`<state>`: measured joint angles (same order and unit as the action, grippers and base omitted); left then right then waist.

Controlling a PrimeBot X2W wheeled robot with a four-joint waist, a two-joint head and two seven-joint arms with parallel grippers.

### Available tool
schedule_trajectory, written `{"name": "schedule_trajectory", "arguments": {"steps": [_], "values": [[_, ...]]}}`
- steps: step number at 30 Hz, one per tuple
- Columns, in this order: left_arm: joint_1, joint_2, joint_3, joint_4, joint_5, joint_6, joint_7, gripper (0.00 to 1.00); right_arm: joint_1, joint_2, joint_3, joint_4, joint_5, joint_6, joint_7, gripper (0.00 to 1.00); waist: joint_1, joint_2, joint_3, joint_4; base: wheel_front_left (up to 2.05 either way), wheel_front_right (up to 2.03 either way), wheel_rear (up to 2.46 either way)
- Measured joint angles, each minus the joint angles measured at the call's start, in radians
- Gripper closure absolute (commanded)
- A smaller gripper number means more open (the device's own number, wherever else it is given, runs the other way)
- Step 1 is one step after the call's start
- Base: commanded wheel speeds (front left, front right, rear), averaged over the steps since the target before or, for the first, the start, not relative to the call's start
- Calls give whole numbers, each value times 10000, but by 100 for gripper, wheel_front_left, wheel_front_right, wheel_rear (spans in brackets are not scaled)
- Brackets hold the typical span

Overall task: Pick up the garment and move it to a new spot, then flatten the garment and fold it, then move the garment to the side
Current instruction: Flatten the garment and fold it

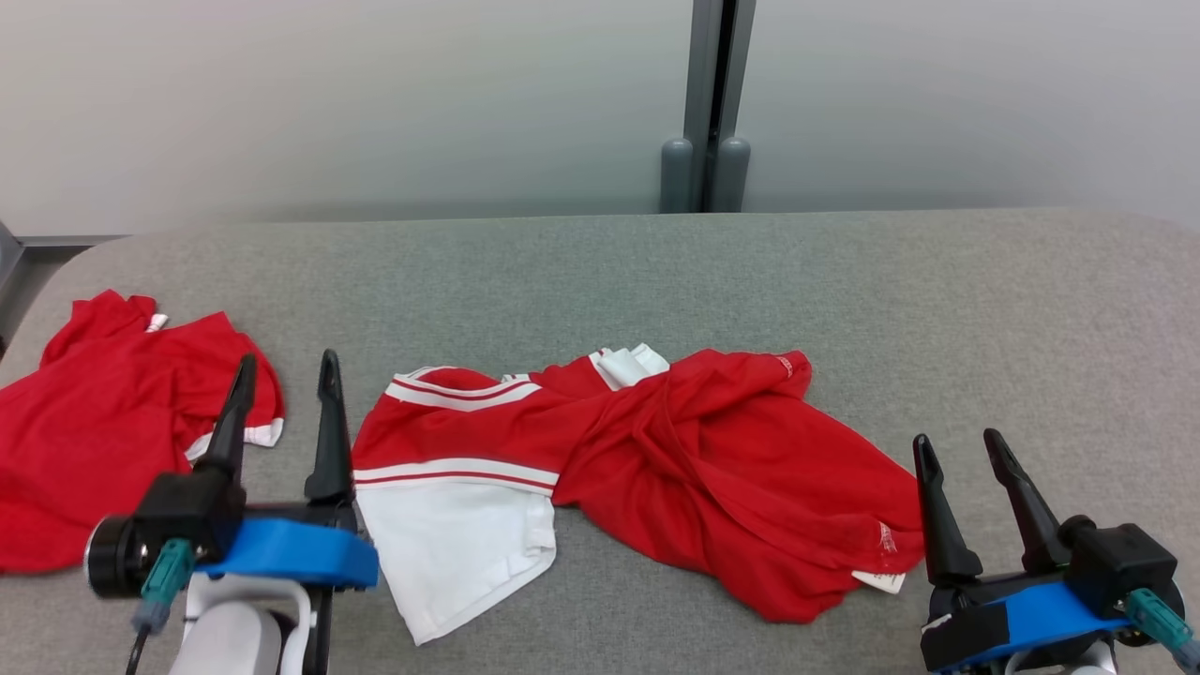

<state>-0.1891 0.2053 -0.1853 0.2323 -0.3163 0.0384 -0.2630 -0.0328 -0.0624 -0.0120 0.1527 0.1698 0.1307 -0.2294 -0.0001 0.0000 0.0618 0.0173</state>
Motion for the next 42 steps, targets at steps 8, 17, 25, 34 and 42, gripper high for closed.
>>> {"name": "schedule_trajectory", "arguments": {"steps": [8,17,25,34,42], "values": [[1442,-485,869,-848,794,-10,0,0,221,36,23,23,2,0,176,0,0,0,-234,230,0,0,0],[1769,-805,1292,-861,1327,-364,0,0,221,50,199,36,-2,0,516,0,0,0,-295,506,0,0,0],[1635,-940,1465,-754,1582,-606,0,0,-1295,-125,1381,502,25,0,1246,0,0,0,-206,637,0,0,0],[1291,-1271,1384,-577,1760,-918,2,0,-3552,-38,2719,2966,180,0,1910,0,2,0,156,1114,0,0,0],[996,-1448,1285,-426,1772,-1072,0,0,-4535,81,2754,5745,353,0,1699,0,2,0,497,1532,0,0,0]]}}
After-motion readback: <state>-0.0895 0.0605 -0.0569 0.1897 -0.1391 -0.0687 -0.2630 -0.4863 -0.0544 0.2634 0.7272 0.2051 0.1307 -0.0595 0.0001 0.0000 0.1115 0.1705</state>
